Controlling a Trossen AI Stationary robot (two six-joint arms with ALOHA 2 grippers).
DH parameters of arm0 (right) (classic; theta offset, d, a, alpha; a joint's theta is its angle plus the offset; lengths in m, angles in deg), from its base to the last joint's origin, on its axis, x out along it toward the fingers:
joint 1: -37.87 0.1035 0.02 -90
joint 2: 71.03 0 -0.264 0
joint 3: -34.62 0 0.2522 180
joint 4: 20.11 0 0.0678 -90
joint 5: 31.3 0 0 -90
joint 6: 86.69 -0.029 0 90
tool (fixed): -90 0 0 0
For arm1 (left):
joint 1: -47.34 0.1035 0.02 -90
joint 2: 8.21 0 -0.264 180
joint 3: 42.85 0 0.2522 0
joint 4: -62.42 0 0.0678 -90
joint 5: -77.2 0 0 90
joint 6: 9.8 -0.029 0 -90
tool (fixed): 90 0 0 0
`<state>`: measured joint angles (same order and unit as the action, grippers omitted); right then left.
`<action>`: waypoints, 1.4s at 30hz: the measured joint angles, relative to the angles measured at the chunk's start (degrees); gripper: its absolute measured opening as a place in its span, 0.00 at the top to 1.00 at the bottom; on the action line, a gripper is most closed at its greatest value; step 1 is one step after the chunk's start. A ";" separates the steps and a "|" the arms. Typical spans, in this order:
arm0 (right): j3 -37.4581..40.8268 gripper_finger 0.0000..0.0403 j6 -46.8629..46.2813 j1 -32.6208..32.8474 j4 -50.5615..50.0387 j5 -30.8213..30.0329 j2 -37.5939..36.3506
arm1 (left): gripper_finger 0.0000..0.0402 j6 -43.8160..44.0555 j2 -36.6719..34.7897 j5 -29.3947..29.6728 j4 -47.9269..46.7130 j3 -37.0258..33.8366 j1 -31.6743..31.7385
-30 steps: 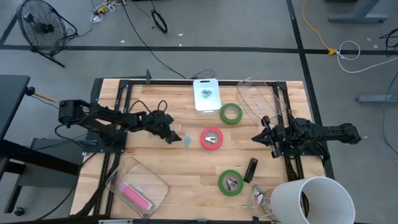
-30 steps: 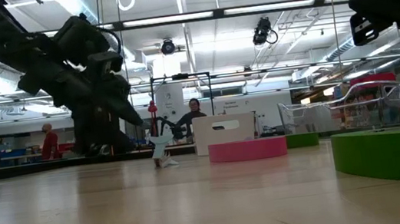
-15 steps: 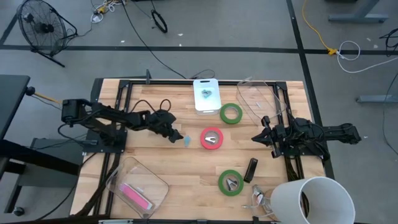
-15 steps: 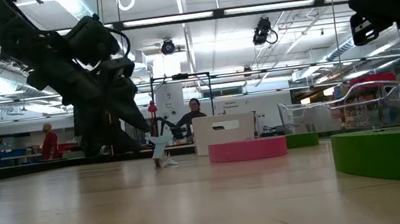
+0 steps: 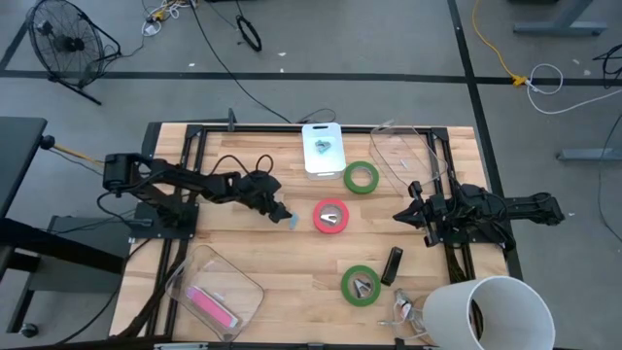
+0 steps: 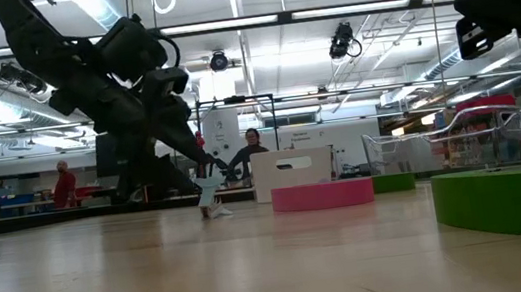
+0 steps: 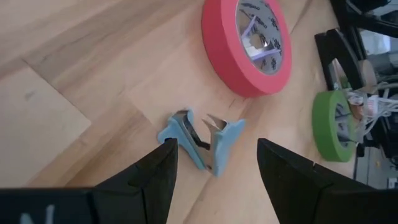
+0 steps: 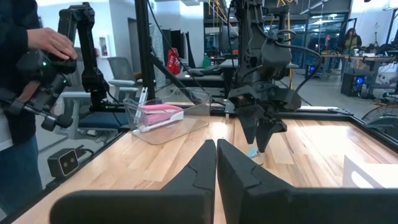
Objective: Pick and place Stapler, Stapler remover, tape
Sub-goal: Put the gray staple remover into the white bin
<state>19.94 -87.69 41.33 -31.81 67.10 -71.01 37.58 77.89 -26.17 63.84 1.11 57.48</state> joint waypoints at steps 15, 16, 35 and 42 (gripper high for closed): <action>-0.01 0.95 0.00 0.00 0.00 0.00 -0.01 | 0.45 2.12 1.02 0.47 -0.23 -0.04 -1.10; -0.01 0.95 0.00 0.00 0.00 0.00 -0.01 | 0.45 2.37 1.02 0.61 0.02 -0.04 -1.21; -0.01 0.95 0.00 0.00 0.00 0.00 0.01 | 0.45 5.20 1.00 3.24 0.85 -0.04 -3.66; -0.01 0.95 0.00 0.00 0.00 0.02 -0.01 | 0.45 5.54 0.91 5.15 -0.23 2.19 -3.66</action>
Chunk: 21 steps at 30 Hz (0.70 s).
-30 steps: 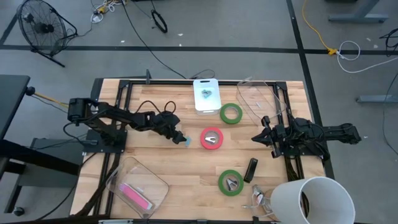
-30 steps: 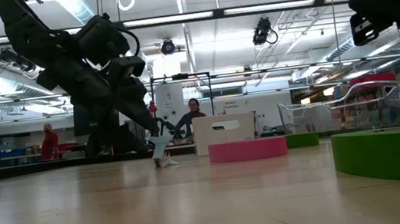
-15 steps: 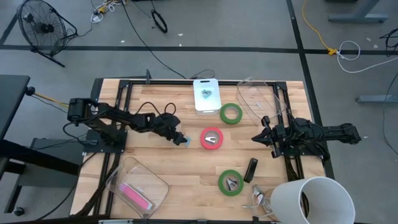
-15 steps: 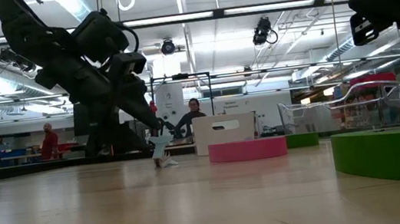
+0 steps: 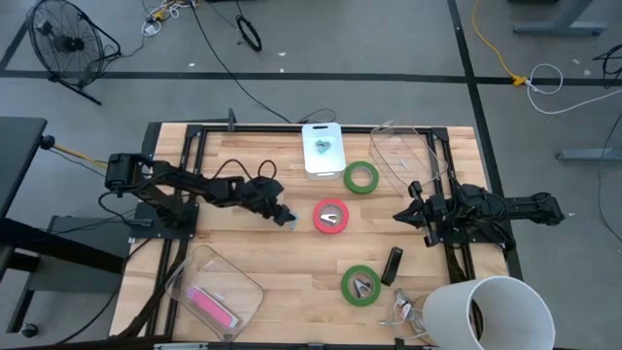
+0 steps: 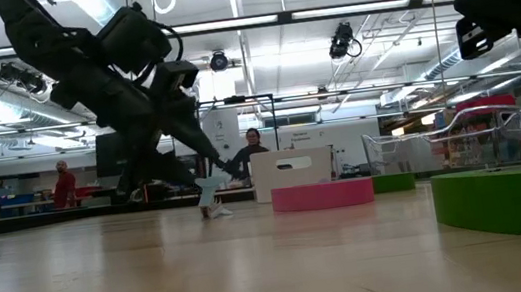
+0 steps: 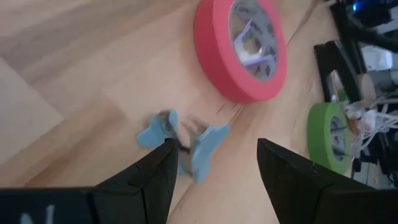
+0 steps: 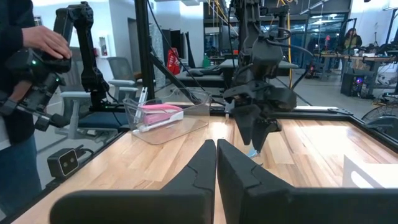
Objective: Pick and place Stapler, Stapler remover, tape
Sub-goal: Put the gray staple remover into the white bin
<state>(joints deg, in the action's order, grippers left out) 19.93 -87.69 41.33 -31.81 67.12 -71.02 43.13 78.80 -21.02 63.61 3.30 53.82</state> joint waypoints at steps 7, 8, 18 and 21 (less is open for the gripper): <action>0.00 0.95 0.00 0.00 0.00 -0.02 0.02 | 0.48 -0.01 0.00 0.24 -1.96 0.34 0.02; 0.00 0.95 0.01 0.00 0.00 -0.02 0.02 | 0.49 0.02 0.00 0.12 -2.12 0.34 0.02; 0.00 0.95 0.01 0.00 0.00 -0.02 0.01 | 0.52 -0.68 1.03 0.12 -2.23 0.39 -0.72; 0.00 0.95 0.00 0.00 0.00 -0.01 0.00 | 0.52 -0.65 2.28 -0.84 -2.07 0.37 -0.74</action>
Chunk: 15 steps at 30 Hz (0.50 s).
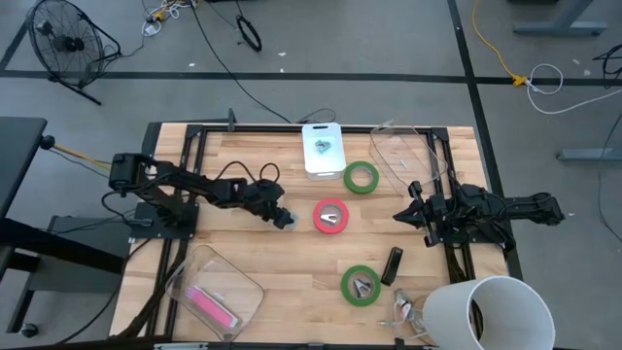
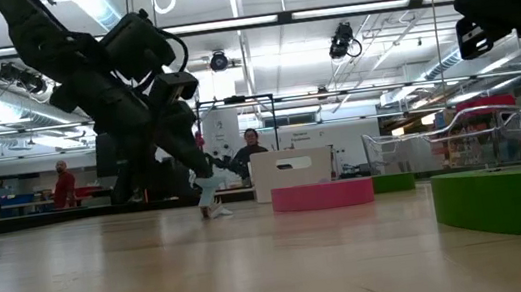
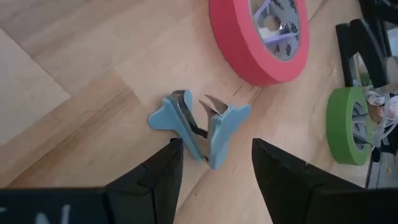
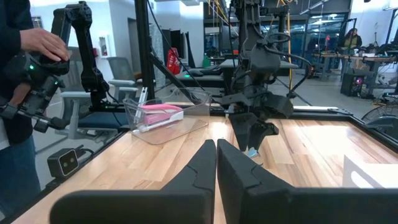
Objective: Pick and place Stapler, Stapler remover, tape
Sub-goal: Put the gray staple remover into the white bin
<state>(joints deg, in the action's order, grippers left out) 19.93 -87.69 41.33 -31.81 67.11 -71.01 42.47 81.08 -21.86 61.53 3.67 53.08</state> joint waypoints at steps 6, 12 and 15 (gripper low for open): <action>0.00 0.95 0.00 0.00 0.00 -0.01 -0.01 | 0.54 1.15 0.52 0.32 1.28 0.00 -0.24; 0.01 0.95 0.00 0.00 0.00 0.00 0.01 | 0.56 1.53 0.52 0.92 1.78 0.00 -0.24; 0.00 0.95 0.00 0.00 0.00 0.00 0.00 | 0.56 1.55 0.52 0.92 2.23 0.00 -0.22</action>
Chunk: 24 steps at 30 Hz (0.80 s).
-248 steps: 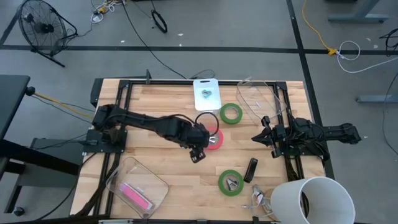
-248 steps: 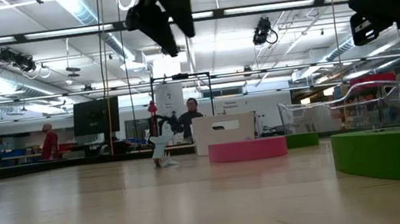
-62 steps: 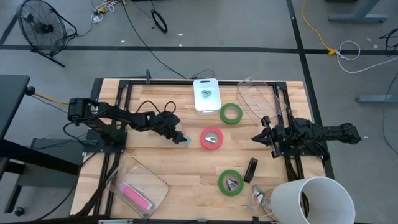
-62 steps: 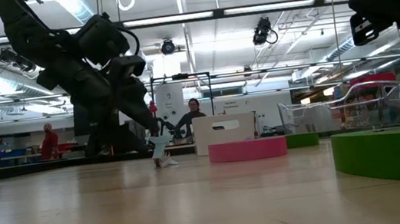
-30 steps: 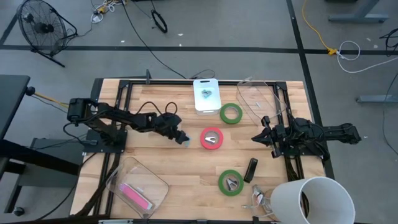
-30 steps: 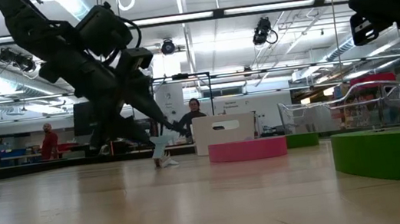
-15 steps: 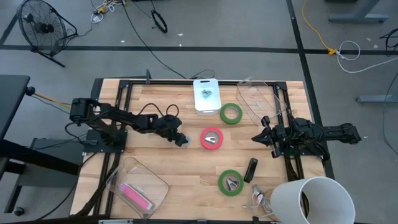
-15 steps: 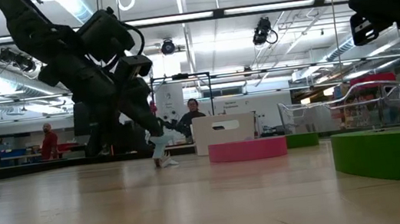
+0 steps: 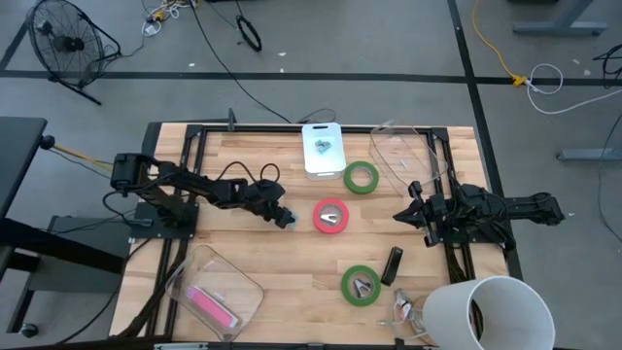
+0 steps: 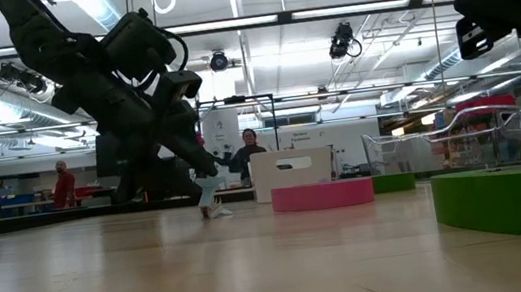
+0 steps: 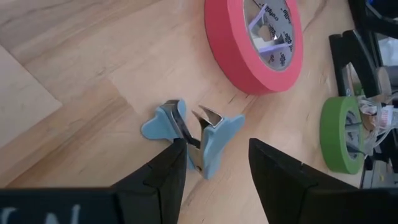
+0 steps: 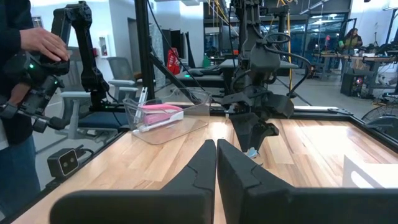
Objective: Pick and place Stapler, Stapler remover, tape
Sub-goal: Put the gray staple remover into the white bin
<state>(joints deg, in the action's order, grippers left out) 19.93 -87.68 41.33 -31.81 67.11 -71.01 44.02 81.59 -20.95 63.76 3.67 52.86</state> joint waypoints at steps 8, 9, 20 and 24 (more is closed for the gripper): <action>0.00 0.95 0.01 0.00 0.00 0.01 -0.01 | 0.63 0.02 0.00 0.20 0.01 0.00 0.05; 0.00 0.95 0.00 0.00 0.00 -0.01 0.01 | 0.65 0.02 0.00 0.20 0.03 0.00 0.05; 0.01 0.95 0.00 0.00 0.00 0.01 0.00 | 0.91 -0.43 -0.02 0.69 0.21 0.00 0.09; 0.01 0.95 0.02 0.00 0.00 0.00 -0.01 | 0.98 -1.42 -0.09 0.90 0.59 0.02 0.09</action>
<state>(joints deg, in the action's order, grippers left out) 19.94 -87.67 41.33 -31.81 67.11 -71.01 42.60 81.50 -20.05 64.35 3.69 52.95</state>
